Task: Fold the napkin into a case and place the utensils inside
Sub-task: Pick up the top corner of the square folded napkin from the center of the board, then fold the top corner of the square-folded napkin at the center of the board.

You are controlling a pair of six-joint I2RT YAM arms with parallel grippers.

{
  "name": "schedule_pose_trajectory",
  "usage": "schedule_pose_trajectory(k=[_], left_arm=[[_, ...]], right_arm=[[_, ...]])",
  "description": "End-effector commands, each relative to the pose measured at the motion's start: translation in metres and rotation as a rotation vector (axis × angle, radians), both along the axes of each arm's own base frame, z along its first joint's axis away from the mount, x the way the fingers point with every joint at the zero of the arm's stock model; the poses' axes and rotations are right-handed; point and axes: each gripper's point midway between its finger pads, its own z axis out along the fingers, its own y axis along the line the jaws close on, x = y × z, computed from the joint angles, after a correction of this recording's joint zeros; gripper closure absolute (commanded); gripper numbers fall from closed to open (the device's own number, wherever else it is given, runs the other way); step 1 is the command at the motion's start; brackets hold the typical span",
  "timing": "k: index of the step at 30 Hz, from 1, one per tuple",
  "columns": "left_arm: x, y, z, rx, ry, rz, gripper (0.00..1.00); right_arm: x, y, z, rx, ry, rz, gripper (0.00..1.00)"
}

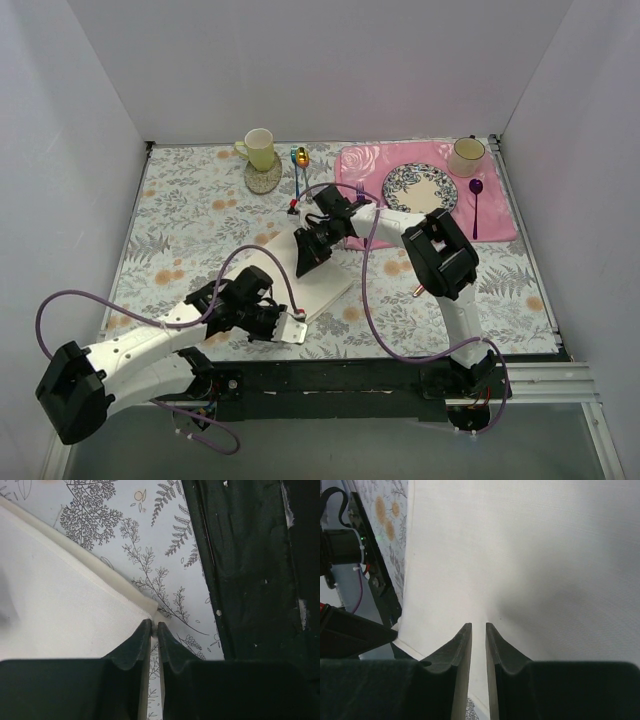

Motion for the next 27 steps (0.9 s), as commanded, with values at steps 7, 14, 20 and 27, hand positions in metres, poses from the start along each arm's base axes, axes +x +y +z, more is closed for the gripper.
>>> schedule_pose_trajectory(k=[7, 14, 20, 27], left_arm=[[0.061, -0.022, 0.038, -0.002, 0.01, 0.112, 1.0], [0.119, -0.024, 0.036, -0.023, -0.038, 0.192, 1.0], [0.187, -0.024, 0.04, -0.073, -0.082, 0.307, 1.0], [0.242, -0.025, 0.034, -0.092, -0.105, 0.367, 1.0]], right_arm=[[0.031, -0.014, 0.077, 0.186, -0.019, -0.051, 0.54], [0.059, -0.057, 0.092, 0.215, -0.053, -0.142, 0.24], [0.066, -0.077, 0.093, 0.238, -0.074, -0.189, 0.24], [0.06, -0.08, 0.08, 0.226, -0.053, -0.197, 0.34]])
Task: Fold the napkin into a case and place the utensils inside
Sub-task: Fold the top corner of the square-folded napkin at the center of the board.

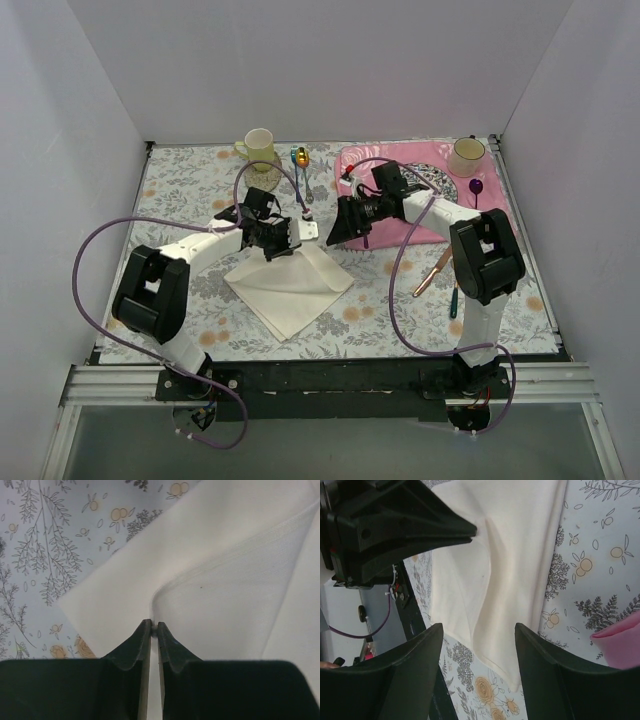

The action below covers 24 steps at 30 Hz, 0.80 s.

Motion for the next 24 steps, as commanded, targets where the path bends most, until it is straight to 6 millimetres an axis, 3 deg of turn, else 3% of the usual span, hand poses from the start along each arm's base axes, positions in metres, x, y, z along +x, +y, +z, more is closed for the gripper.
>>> schedule_pose_trajectory(k=[1, 7, 15, 24], left_arm=[[0.039, -0.007, 0.017, -0.057, -0.087, 0.017, 1.0], [0.063, -0.003, 0.014, -0.061, -0.098, 0.044, 1.0], [0.08, -0.003, 0.011, -0.061, -0.115, 0.059, 1.0], [0.089, -0.004, 0.011, -0.05, -0.136, 0.049, 1.0]], right_arm=[[-0.006, 0.003, 0.013, 0.047, -0.043, 0.022, 0.35], [-0.008, 0.002, 0.011, 0.046, -0.037, 0.021, 0.48], [-0.014, 0.003, 0.007, 0.053, -0.006, 0.023, 0.67], [-0.032, 0.016, -0.014, 0.024, 0.026, 0.06, 0.72]])
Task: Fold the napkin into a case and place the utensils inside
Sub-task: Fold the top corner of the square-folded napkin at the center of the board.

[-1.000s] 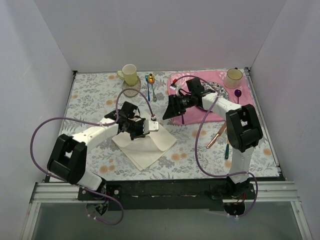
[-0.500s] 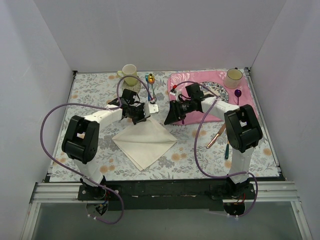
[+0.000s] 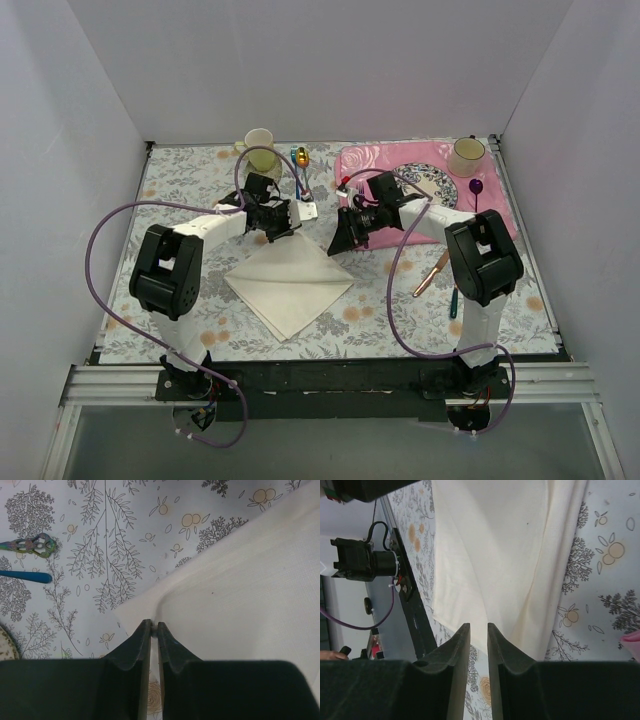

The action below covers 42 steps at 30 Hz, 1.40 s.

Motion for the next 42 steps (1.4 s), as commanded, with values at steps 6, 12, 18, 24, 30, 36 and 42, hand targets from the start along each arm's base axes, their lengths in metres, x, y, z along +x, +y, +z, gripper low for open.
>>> schedule_pose_trajectory(k=[6, 12, 18, 24, 30, 36, 42], left_arm=[[0.02, -0.005, 0.019, -0.014, -0.076, -0.025, 1.0], [0.02, -0.001, 0.013, -0.002, -0.063, -0.017, 1.0], [0.022, 0.002, 0.009, -0.005, -0.053, 0.001, 1.0], [0.021, 0.003, 0.008, -0.009, -0.048, 0.01, 1.0], [0.023, 0.004, 0.004, -0.004, -0.054, 0.016, 0.99], [0.029, 0.011, 0.009, -0.019, -0.044, 0.091, 0.95], [0.024, 0.037, 0.08, -0.3, 0.118, 0.385, 0.53]], right_arm=[[-0.012, 0.015, -0.006, 0.011, -0.007, 0.034, 0.73], [-0.008, 0.016, -0.016, -0.011, -0.012, 0.026, 0.73], [-0.009, 0.018, -0.018, -0.015, -0.001, 0.028, 0.74], [-0.012, 0.016, -0.03, -0.049, 0.011, 0.027, 0.74], [-0.014, 0.011, -0.051, -0.093, 0.043, 0.015, 0.75], [-0.013, 0.006, -0.069, -0.152, 0.047, -0.001, 0.76], [-0.011, -0.002, -0.087, -0.223, 0.06, -0.033, 0.79]])
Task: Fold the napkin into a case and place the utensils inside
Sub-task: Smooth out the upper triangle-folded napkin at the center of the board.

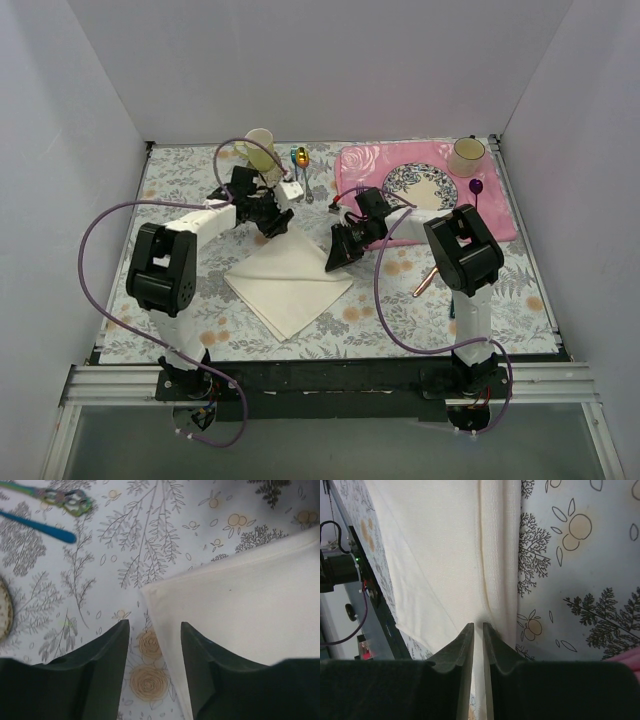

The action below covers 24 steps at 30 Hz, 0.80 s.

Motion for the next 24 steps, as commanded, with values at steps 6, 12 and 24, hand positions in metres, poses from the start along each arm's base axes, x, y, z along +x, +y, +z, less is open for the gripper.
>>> schedule_pose_trajectory(k=[6, 12, 24], left_arm=[[-0.083, 0.01, 0.11, -0.524, 0.45, 0.293, 0.45], [-0.159, -0.012, 0.098, -0.792, 0.92, 0.371, 0.42], [-0.155, -0.014, 0.055, -0.871, 1.042, 0.525, 0.45]], right_arm=[[-0.003, -0.01, -0.019, -0.089, -0.006, -0.014, 0.8], [-0.001, -0.009, -0.015, -0.079, -0.011, -0.014, 0.81], [-0.001, -0.01, -0.015, -0.087, -0.019, -0.001, 0.81]])
